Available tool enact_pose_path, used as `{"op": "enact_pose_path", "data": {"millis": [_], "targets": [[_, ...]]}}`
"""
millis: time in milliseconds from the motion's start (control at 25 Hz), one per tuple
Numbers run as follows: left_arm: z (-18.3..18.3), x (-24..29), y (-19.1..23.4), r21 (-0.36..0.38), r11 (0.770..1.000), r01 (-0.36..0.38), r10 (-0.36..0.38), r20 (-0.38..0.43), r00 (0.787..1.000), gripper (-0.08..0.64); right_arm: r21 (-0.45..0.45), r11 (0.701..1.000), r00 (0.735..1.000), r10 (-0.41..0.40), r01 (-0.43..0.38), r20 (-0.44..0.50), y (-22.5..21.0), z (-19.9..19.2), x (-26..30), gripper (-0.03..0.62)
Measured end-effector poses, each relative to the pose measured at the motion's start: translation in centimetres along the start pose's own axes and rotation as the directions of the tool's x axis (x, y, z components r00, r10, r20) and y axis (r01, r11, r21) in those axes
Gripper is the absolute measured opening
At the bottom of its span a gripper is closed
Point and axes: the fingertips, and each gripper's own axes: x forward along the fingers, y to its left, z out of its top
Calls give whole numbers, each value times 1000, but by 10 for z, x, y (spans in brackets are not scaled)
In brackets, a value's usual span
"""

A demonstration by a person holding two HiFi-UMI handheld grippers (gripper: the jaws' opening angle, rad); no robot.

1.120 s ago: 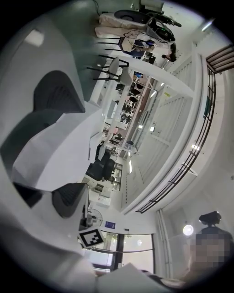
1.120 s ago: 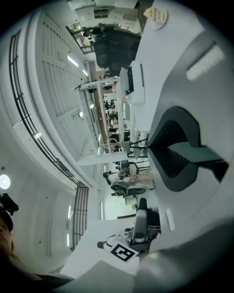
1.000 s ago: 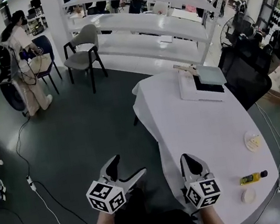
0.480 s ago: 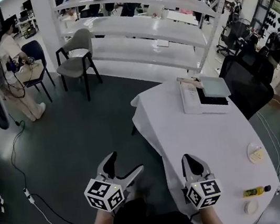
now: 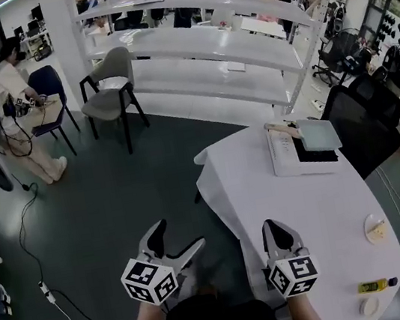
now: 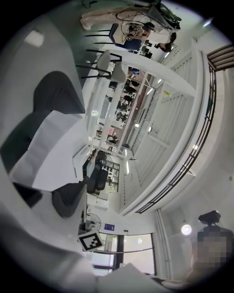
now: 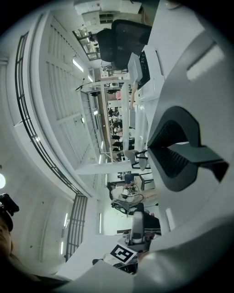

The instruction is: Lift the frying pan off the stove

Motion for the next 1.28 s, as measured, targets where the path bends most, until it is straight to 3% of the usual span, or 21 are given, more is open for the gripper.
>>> {"op": "enact_pose_path", "data": {"millis": [360, 640, 920, 1280], "targets": [[-29, -4, 11, -36, 999, -16, 13, -63, 998, 522, 31, 1000, 997, 4, -1, -80, 1, -32, 11, 6], [-28, 3, 33, -45, 998, -46, 43, -65, 997, 520, 32, 998, 994, 56, -53, -93, 9, -32, 47, 6], [0, 36, 80, -33, 996, -79, 78, -31, 996, 522, 16, 994, 991, 110, -109, -72, 12, -11, 123, 6], [54, 120, 153, -1, 999, -52, 52, -33, 998, 522, 19, 997, 996, 74, -73, -51, -17, 28, 236, 6]]}}
